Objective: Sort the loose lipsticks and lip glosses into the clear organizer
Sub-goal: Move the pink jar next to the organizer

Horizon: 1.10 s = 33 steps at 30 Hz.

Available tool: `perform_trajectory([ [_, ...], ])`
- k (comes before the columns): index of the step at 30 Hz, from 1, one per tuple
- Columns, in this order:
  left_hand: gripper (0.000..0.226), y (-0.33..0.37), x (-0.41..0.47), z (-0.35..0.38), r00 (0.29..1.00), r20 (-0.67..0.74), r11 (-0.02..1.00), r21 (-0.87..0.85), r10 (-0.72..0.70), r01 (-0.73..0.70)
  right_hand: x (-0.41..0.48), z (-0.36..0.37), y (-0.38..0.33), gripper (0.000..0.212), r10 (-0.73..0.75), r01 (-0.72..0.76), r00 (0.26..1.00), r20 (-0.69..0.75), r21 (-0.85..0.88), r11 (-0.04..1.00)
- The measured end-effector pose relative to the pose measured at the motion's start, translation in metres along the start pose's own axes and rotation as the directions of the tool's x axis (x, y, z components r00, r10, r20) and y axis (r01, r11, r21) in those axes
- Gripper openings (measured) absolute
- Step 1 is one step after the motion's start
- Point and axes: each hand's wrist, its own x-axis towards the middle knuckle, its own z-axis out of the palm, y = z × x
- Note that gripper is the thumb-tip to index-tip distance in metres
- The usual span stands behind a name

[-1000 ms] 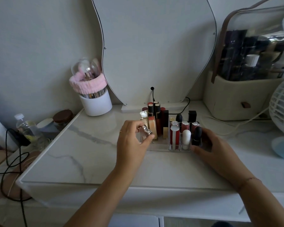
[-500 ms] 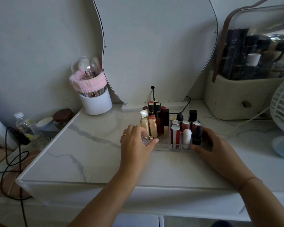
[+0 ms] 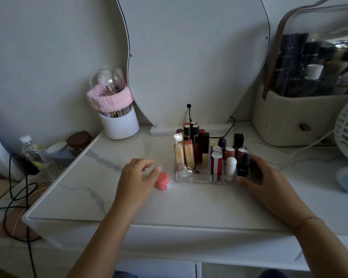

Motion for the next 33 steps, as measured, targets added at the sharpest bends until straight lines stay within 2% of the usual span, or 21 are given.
perform_trajectory([
  [4,0.035,-0.009,-0.006,-0.004,0.98,0.188,0.995,-0.064,-0.069,0.082,0.0,0.0,-0.001,0.061,0.007,-0.007,1.0,0.009,-0.005,1.0],
  [8,0.049,-0.007,-0.009,-0.007,0.96,0.281,0.989,-0.143,-0.002,0.044,0.0,0.0,-0.002,0.059,-0.002,0.002,1.0,0.009,0.005,1.0],
  [10,0.05,-0.005,-0.012,-0.005,0.951,0.309,0.986,-0.165,0.033,0.019,0.0,0.0,-0.002,0.058,-0.003,0.003,1.0,0.006,0.005,1.0],
  [14,0.032,-0.001,-0.019,0.0,0.967,0.235,0.986,-0.158,0.097,-0.06,0.001,0.0,-0.002,0.06,-0.005,0.005,1.0,0.013,0.01,1.0],
  [17,0.024,0.012,-0.017,0.001,0.98,0.143,0.97,-0.222,0.137,-0.103,0.001,0.0,0.0,0.06,-0.011,0.011,1.0,0.011,0.001,1.0],
  [22,0.029,0.056,-0.012,0.024,0.959,-0.044,0.925,-0.254,0.28,-0.281,0.001,0.0,-0.001,0.058,-0.007,0.007,1.0,0.007,0.022,1.0],
  [27,0.035,0.068,-0.012,0.056,0.905,-0.086,0.909,0.011,0.417,-0.417,0.001,0.0,0.0,0.057,-0.008,0.008,1.0,0.014,0.034,0.999],
  [33,0.038,0.069,-0.008,0.063,0.869,-0.144,0.878,0.16,0.473,-0.451,0.001,0.0,0.0,0.057,-0.012,0.012,1.0,0.015,0.032,0.999],
])
